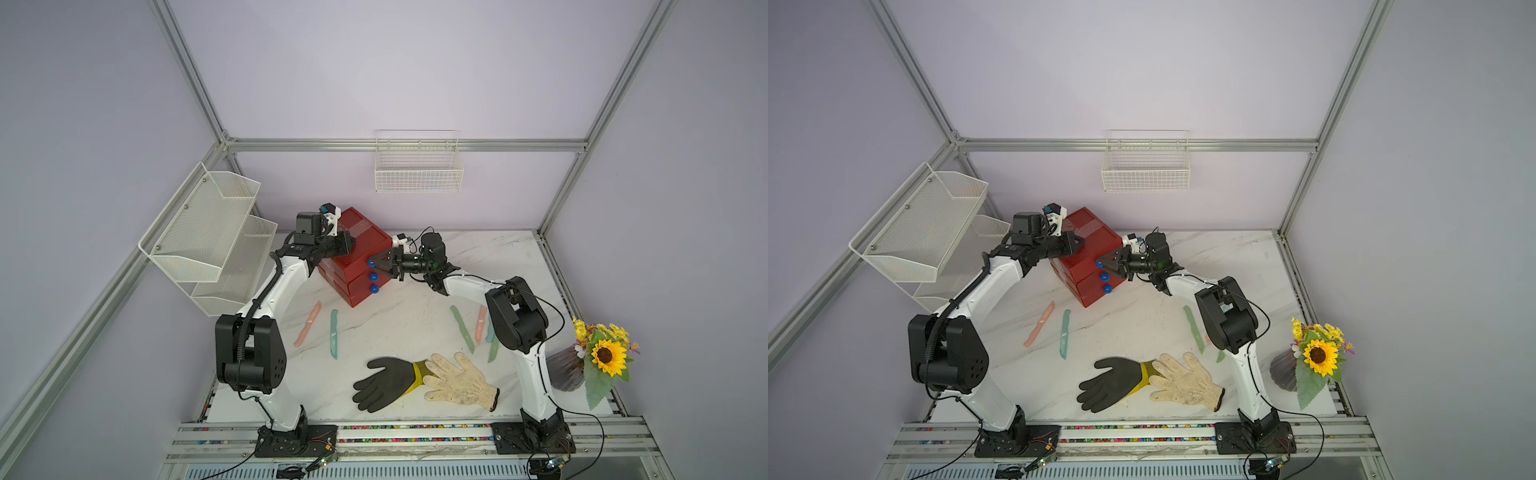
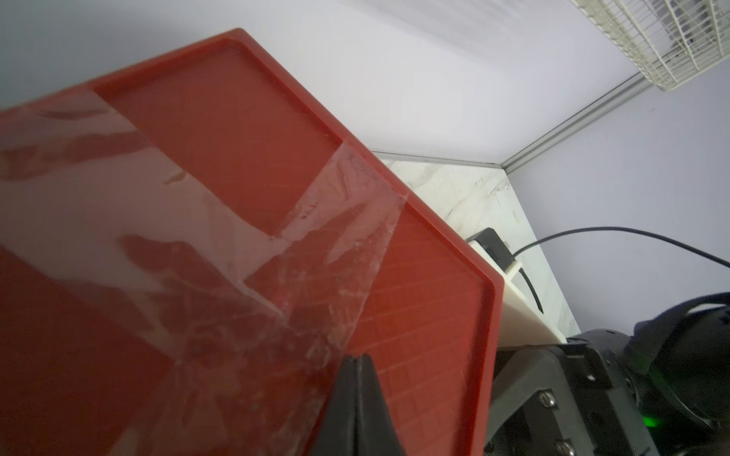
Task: Place the fruit knives into the drawer by color
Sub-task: Open the drawer in the storage box.
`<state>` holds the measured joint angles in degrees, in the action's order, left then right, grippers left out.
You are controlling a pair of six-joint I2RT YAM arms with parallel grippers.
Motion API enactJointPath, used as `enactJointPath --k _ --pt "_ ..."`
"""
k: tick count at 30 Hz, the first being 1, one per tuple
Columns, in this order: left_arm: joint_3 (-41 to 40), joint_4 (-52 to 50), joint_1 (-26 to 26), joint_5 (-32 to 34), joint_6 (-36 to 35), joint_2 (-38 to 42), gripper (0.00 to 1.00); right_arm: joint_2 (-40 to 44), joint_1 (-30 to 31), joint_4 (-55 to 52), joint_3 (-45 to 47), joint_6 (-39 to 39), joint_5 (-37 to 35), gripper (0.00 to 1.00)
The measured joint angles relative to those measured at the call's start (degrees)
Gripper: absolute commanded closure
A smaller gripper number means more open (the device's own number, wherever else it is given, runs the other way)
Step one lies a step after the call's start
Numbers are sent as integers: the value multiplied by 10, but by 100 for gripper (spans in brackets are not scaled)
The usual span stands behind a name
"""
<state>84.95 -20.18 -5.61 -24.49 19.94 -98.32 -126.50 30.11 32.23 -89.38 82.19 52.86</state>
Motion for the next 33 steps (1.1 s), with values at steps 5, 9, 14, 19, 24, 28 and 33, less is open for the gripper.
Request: enactJointPath --k 5,9,14,19,24,28,33 --pt "4 0 3 0 1 -3 100 36 -3 19 62 -7 1 85" --pt "9 -2 7 0 2 -7 100 101 -8 29 156 -20 1 85" --pt "20 -3 11 -4 5 -16 100 168 -8 44 251 -31 0 85" --pt "36 -12 11 -10 7 -28 100 197 -8 43 282 -39 -1 79" --pt "48 -14 12 -12 11 -37 100 218 -17 16 285 -51 -7 44" --pt "53 -13 12 -15 16 -42 100 274 -41 -18 292 -73 -17 29" --pt "61 -14 12 -21 19 -47 100 346 -86 -63 284 -115 -28 29"
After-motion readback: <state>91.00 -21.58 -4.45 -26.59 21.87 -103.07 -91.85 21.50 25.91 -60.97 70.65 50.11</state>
